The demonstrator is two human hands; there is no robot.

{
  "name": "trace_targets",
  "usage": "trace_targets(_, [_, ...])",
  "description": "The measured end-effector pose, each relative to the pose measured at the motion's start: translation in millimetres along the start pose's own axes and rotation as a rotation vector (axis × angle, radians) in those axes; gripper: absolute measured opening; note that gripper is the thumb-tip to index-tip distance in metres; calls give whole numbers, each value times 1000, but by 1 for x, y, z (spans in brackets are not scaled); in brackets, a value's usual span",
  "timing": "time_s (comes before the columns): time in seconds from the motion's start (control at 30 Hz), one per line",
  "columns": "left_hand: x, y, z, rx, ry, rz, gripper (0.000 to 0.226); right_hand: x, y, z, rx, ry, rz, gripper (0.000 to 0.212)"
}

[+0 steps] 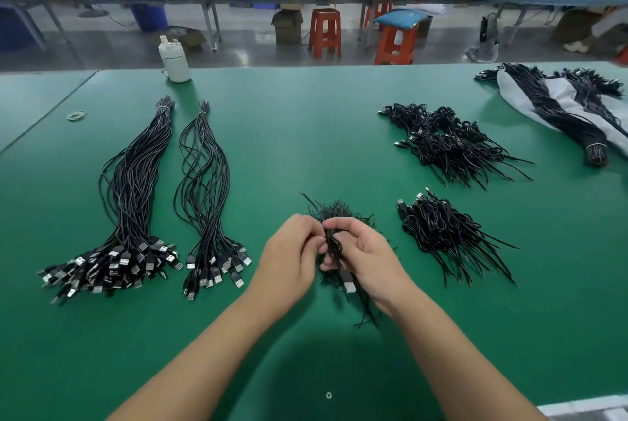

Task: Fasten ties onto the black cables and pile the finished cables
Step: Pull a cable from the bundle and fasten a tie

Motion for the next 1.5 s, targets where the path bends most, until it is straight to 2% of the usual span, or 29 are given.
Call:
trace_targets(0.1, [-7,3,-1,18,92,35,15,2,-3,1,-47,9,53,37])
trace_targets(0.2, [-8,1,-1,-3,114,20,13,-3,-3,1,-16,46,140,19])
trace_targets(0.33, [-4,-1,-1,-10,43,-29,20,-11,1,3,-46,89,513,37])
trace_targets(0.4, [0,-2,1,-19,-54,-98,14,-11,4,2,-89,101,661,41])
trace_targets(0.47, [2,-3,4,-5,-177,-169,12,-6,6,1,-149,32,591,39])
trace_targets(0.57, [8,-3,7,55,-335,-224,20,-1,7,4,-241,-129,237,36])
trace_targets(0.7, [8,-10,8,139,-471,-291,21,-6,13,3,-303,-128,238,30])
trace_targets(0.83, [-12,-25,6,151,-366,-265,13,-12,32,-7,-174,-139,367,29])
trace_targets(0.93, [-45,-37,10,118,-171,-345,28,-18,68,-20,2,-157,807,30])
trace_targets(1.0, [-66,-46,22,78,-128,-441,28,-26,97,-28,116,-178,1120,34])
trace_targets(1.1, [-93,-51,37,29,-50,-490,24,-40,140,-35,327,-180,1421,37])
trace_targets(1.2, [-104,-53,39,34,11,-491,25,-48,179,-40,453,-232,1512,41])
trace_targets(1.3, [-105,-54,38,32,16,-488,20,-46,206,-47,513,-268,1534,46])
trace_targets(1.5, [-107,-53,39,31,38,-487,19,-30,218,-53,455,-344,1603,38])
Point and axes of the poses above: each hand's wrist, its own z-axis away from the middle knuckle, its own y-axis out of the back of the hand, x = y × z, the point moved 5 cm from there along -z, towards the middle knuckle, and after that the axes turned 4 degrees about y, right-handed, at the moved point
